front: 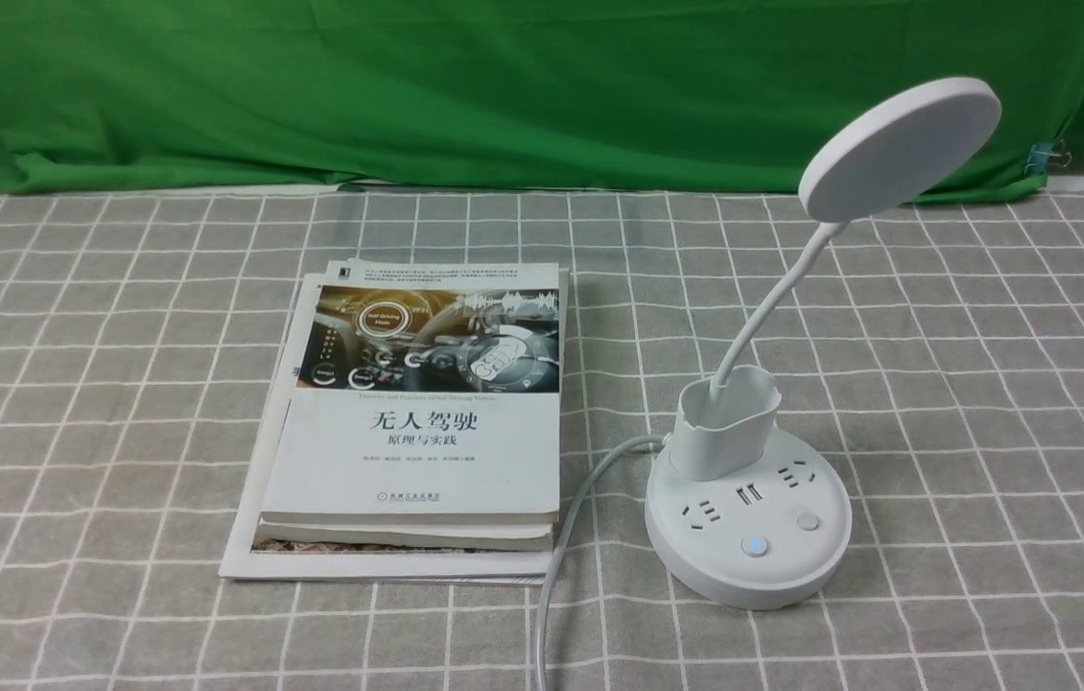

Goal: Turn off the desk lamp on the grey coffee tablecloth by hand.

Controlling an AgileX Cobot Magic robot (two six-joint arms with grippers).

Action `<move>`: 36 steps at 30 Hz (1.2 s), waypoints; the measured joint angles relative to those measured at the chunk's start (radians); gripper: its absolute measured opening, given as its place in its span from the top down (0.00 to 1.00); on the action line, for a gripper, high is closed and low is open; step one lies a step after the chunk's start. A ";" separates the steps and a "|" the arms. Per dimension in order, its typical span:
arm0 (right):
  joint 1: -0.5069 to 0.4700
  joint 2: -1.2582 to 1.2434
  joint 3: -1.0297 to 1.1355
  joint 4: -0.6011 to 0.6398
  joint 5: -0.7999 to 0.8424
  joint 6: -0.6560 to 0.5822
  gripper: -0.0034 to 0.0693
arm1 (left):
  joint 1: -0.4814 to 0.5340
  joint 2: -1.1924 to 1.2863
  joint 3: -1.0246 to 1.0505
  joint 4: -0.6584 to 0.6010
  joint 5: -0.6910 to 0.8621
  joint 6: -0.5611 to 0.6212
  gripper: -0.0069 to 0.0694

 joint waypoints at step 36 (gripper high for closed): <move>-0.001 0.000 0.000 0.001 0.001 0.010 0.88 | 0.000 -0.001 0.000 0.000 0.000 0.000 0.88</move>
